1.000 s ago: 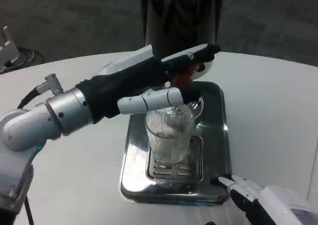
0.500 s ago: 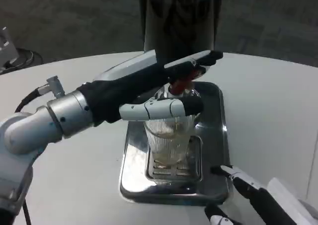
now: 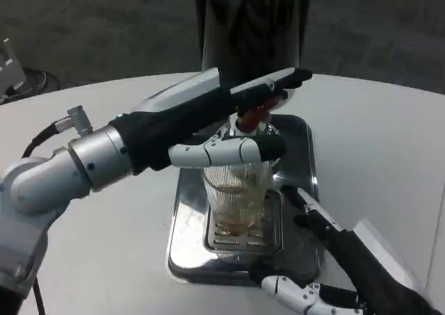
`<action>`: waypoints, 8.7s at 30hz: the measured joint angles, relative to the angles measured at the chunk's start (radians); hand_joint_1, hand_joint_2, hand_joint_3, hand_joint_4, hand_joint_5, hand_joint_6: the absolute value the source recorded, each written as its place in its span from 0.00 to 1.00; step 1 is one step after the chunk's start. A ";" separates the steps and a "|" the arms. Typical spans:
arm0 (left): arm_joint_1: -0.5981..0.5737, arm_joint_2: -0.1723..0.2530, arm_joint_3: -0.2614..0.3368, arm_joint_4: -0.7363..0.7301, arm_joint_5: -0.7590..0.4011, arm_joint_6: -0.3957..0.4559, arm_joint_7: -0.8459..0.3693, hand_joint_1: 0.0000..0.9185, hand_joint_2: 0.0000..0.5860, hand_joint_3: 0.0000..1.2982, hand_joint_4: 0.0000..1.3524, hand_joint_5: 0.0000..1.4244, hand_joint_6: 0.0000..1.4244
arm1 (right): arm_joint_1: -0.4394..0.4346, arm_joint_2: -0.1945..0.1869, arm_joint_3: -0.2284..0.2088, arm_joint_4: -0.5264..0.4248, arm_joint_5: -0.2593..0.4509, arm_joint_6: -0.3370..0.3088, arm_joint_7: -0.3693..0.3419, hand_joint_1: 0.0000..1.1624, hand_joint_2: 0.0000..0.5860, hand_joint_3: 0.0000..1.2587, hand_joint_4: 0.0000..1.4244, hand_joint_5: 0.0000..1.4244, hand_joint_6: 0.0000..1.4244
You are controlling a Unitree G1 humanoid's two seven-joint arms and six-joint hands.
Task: Grasp the cup under the faucet to collect the drink, then remove the cup.
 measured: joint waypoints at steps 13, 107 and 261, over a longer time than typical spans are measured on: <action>-0.010 -0.001 -0.001 0.019 0.018 -0.015 0.021 0.00 0.24 0.05 0.00 0.05 0.16 | -0.060 0.006 0.074 0.071 -0.013 0.049 -0.086 0.58 0.40 0.00 0.00 0.02 0.08; -0.120 -0.003 -0.051 0.136 0.027 -0.035 0.009 0.00 0.15 0.07 0.00 0.06 0.17 | -0.537 0.176 0.086 0.763 0.111 -0.095 -0.588 0.56 0.37 0.00 0.00 0.03 0.04; -0.066 -0.026 0.091 0.075 -0.045 -0.033 -0.038 0.00 0.16 0.18 0.14 0.18 0.27 | -0.571 0.208 0.175 1.074 0.174 -0.338 -1.004 0.64 0.38 0.40 0.38 0.39 0.33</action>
